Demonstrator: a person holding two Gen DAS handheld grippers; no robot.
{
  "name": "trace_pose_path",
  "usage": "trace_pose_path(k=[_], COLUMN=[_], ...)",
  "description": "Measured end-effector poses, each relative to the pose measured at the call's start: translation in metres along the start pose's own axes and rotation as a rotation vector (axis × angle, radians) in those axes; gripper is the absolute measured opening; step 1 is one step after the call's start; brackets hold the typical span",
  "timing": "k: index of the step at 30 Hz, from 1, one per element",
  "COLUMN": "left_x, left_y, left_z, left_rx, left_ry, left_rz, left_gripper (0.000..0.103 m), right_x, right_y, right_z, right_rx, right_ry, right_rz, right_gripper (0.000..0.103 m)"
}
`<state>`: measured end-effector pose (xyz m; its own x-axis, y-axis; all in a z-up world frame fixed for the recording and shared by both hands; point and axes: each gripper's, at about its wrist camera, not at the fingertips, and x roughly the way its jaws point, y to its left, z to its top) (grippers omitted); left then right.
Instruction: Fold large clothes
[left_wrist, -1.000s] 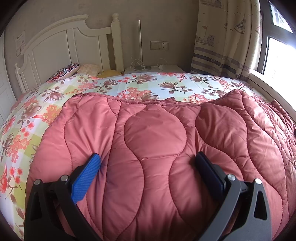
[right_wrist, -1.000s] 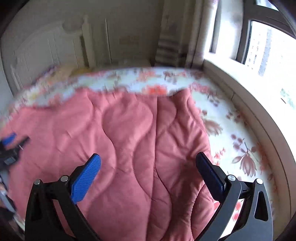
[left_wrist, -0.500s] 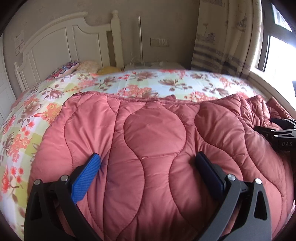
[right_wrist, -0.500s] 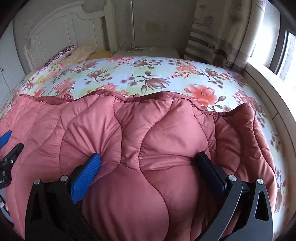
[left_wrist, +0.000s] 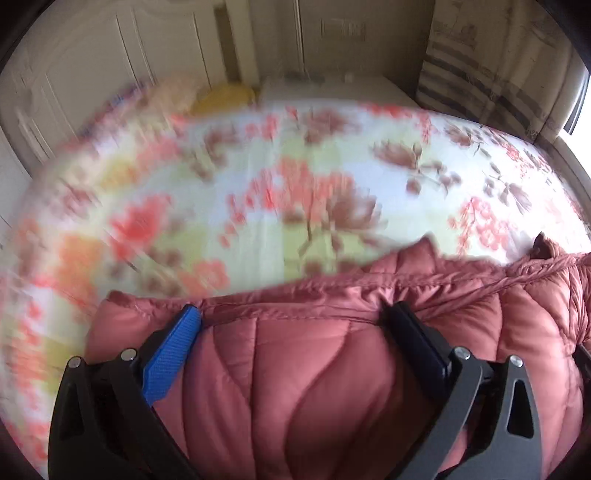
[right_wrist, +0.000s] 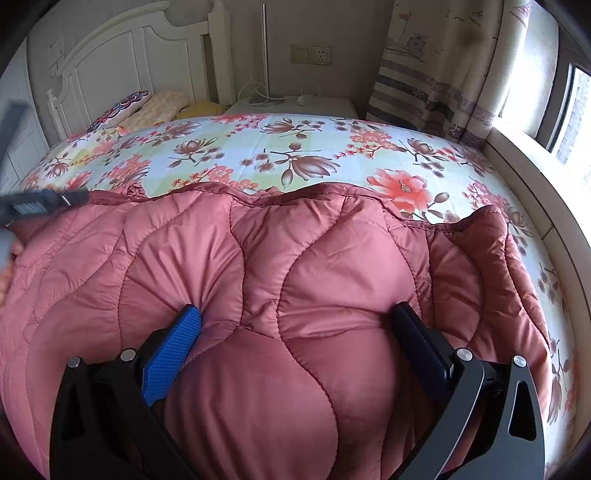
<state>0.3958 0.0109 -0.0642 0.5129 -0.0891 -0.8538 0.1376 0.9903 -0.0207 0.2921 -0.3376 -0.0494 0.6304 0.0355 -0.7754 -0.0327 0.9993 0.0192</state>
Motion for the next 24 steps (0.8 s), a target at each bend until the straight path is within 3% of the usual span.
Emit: trace_pose_path(k=[2,5,10,13,14,15,22,24], left_x=[-0.004,-0.004,-0.005,-0.005,-0.006,-0.006,-0.011,-0.028], left_y=[0.009,0.002,0.0,0.002,0.003,0.003,0.01,0.018], left_z=[-0.002,-0.004,-0.005,-0.006,-0.006,-0.006,-0.003,-0.002], left_rx=[-0.045,-0.003,-0.006,-0.008,-0.011,-0.014,-0.043,-0.079], left_ry=[-0.026,-0.033,-0.037,-0.041,-0.043,-0.045,-0.044,-0.067], left_rz=[-0.027,0.018,0.016,0.014,0.009,0.006,-0.041,-0.039], left_gripper=[0.101,0.101,0.101,0.101,0.101,0.101,0.101,0.1], right_x=[-0.001,-0.014,-0.046,-0.017,0.007,0.016,0.012,-0.007], right_y=[-0.001,-0.002,-0.033,-0.061,-0.068,-0.074,-0.078,-0.082], right_z=[0.0,0.005,0.023,0.023,0.017,0.014,0.018,0.02], right_rx=[-0.001,-0.012,0.045,0.101,0.116,0.151,0.184,0.221], right_ry=[0.003,0.0,-0.121,-0.036,0.043,0.057,0.048,0.026], right_rz=[0.002,-0.004,-0.049,-0.1,-0.074,-0.014,0.029,0.01], right_gripper=[0.099,0.098,0.098,0.098,0.098,0.099,0.099,0.098])
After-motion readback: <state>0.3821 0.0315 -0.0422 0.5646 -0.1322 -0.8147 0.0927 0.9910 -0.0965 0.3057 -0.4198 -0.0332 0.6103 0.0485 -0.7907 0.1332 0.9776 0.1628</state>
